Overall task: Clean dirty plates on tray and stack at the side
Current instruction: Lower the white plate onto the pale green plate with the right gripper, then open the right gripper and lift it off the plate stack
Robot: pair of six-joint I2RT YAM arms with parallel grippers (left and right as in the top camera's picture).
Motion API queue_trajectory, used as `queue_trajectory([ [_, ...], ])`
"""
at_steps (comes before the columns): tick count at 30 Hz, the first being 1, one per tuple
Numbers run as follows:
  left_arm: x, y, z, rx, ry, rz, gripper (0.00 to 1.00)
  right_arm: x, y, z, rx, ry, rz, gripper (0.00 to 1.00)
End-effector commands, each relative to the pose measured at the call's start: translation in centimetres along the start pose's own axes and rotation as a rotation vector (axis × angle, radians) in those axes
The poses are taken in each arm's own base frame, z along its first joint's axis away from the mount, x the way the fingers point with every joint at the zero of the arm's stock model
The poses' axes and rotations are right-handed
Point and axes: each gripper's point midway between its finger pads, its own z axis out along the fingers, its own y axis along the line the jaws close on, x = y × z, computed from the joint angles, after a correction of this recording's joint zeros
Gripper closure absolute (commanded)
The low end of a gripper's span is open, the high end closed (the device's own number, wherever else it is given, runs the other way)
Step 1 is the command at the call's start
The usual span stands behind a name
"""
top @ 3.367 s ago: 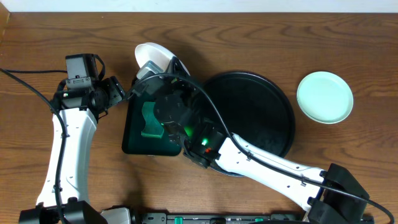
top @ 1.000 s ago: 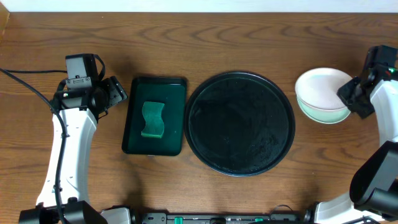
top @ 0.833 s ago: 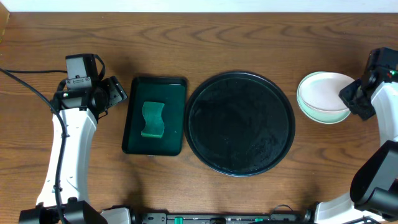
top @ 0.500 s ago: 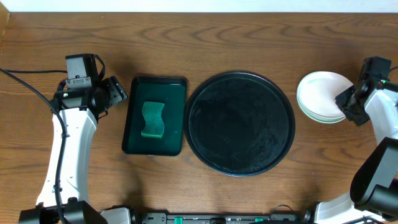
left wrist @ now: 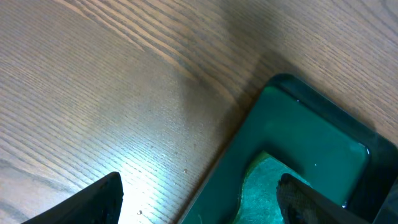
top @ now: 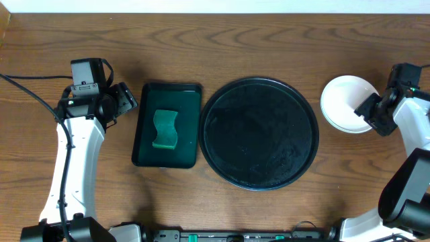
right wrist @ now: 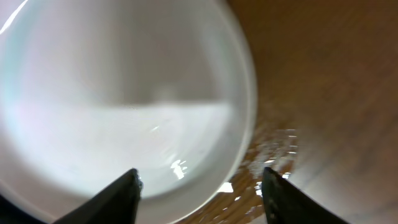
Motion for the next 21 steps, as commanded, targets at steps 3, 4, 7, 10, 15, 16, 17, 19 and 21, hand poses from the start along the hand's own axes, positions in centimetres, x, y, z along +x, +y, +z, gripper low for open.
queue_trajectory([
  [3, -0.7, 0.0, -0.4, -0.003, -0.021, -0.002, 0.20, 0.7, 5.9, -3.6, -0.302, -0.006, -0.268, 0.23],
  [4, -0.7, 0.0, -0.4, -0.003, -0.021, -0.002, 0.21, 1.1, 6.7, -3.9, -0.332, -0.006, -0.322, 0.21],
  [7, -0.7, 0.0, -0.4, -0.003, -0.021, -0.002, 0.20, 2.4, 8.2, -4.2, -0.360, 0.006, -0.413, 0.15],
  [10, -0.7, 0.0, -0.4, -0.003, -0.021, -0.002, 0.20, 3.8, 9.7, -4.4, -0.371, 0.020, -0.489, 0.01],
  [15, -0.7, 0.0, -0.4, -0.003, -0.021, -0.002, 0.20, 5.3, 11.4, -4.6, -0.388, 0.032, -0.544, 0.01],
  [16, -0.7, 0.0, -0.4, -0.003, -0.022, -0.002, 0.20, 5.5, 11.5, -4.6, -0.389, 0.033, -0.549, 0.01],
  [17, -0.7, 0.0, -0.4, -0.003, -0.021, -0.002, 0.20, 5.5, 11.6, -4.6, -0.390, 0.034, -0.552, 0.01],
  [19, -0.7, 0.0, -0.4, -0.003, -0.021, -0.002, 0.20, 5.6, 11.6, -4.6, -0.391, 0.034, -0.554, 0.01],
  [21, -0.7, 0.0, -0.4, -0.003, -0.021, -0.002, 0.20, 5.6, 11.6, -4.6, -0.391, 0.034, -0.554, 0.01],
])
